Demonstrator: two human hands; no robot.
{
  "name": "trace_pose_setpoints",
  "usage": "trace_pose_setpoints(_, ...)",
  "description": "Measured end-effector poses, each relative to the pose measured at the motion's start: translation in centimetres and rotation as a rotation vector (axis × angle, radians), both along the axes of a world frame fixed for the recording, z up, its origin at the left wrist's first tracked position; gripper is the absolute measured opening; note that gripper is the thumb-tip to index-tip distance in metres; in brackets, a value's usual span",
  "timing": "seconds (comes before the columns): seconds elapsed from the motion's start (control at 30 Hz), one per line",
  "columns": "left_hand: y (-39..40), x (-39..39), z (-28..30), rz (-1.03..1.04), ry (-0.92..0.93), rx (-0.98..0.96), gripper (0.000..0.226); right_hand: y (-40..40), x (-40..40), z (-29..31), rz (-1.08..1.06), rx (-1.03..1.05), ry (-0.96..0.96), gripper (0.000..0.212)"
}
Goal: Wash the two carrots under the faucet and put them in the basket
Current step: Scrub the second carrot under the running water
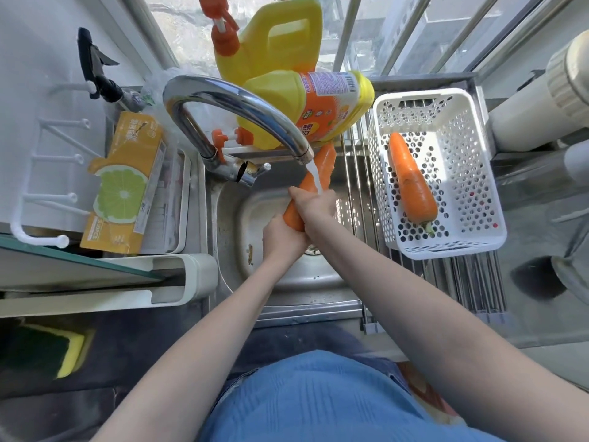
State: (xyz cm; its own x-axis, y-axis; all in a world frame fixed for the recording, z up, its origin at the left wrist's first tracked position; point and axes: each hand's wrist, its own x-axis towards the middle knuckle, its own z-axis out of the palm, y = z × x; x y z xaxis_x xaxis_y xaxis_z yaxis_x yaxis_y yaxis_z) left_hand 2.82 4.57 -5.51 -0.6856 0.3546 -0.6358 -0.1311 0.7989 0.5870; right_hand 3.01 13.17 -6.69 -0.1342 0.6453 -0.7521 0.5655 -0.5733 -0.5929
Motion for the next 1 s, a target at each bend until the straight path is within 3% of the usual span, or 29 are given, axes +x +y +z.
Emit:
trace_pose_setpoints(0.17, -0.7, -0.8, 0.7, 0.038, -0.178, 0.013, 0.028, 0.4, 1.6, -0.8, 0.068, -0.138, 0.178, 0.037)
trace_pose_setpoints(0.23, -1.1, -1.7, 1.2, 0.098, -0.429, 0.125, 0.036, 0.9, 2.3, -0.7, 0.072, -0.312, 0.333, 0.036)
trace_pose_setpoints(0.33, -2.3, -3.3, 1.8, 0.076, -0.857, 0.236, 0.047, 1.1, 3.1, -0.2, -0.023, -0.519, 0.616, 0.018)
trace_pose_setpoints(0.4, -2.9, -3.8, 1.8, 0.113, -1.068, 0.301, 0.051, 0.6, 3.2, 0.3, -0.126, -0.571, 0.703, 0.031)
trace_pose_setpoints(0.47, -2.9, -3.3, 1.9, 0.200, -1.141, 0.354, 0.049, 0.6, 2.6, 0.3, -0.185, -0.579, 0.688, 0.057)
trace_pose_setpoints(0.57, -2.7, -1.5, 1.9, 0.258, -1.110, 0.339, 0.039, 1.2, 1.9, 0.1, -0.158, -0.542, 0.533, 0.085)
trace_pose_setpoints(0.63, -2.5, -0.5, 1.8, 0.325, -1.089, 0.360, 0.028, 1.5, 1.8, 0.6, -0.124, -0.538, 0.444, 0.084)
trace_pose_setpoints(0.7, -2.1, 0.3, 1.6, 0.405, -1.033, 0.374, 0.015, 1.7, 1.6, 0.9, -0.066, -0.435, 0.342, 0.070)
trace_pose_setpoints(0.77, -1.2, 1.1, 1.6, 0.418, -0.883, 0.334, 0.015, 2.0, 1.3, 0.4, 0.068, -0.169, 0.107, 0.050)
trace_pose_setpoints(0.83, -0.7, 1.5, 1.5, 0.393, -0.691, 0.255, 0.025, 2.3, 1.5, 0.1, 0.108, 0.041, -0.043, 0.047)
trace_pose_setpoints(0.93, -0.6, 1.2, 0.8, 0.203, -0.324, 0.078, 0.034, 2.3, 2.3, 0.4, 0.163, 0.257, -0.080, 0.044)
trace_pose_setpoints(1.0, -0.9, 0.7, 0.8, 0.069, -0.146, -0.033, 0.045, 1.7, 2.4, 0.2, 0.278, 0.268, -0.050, 0.046)
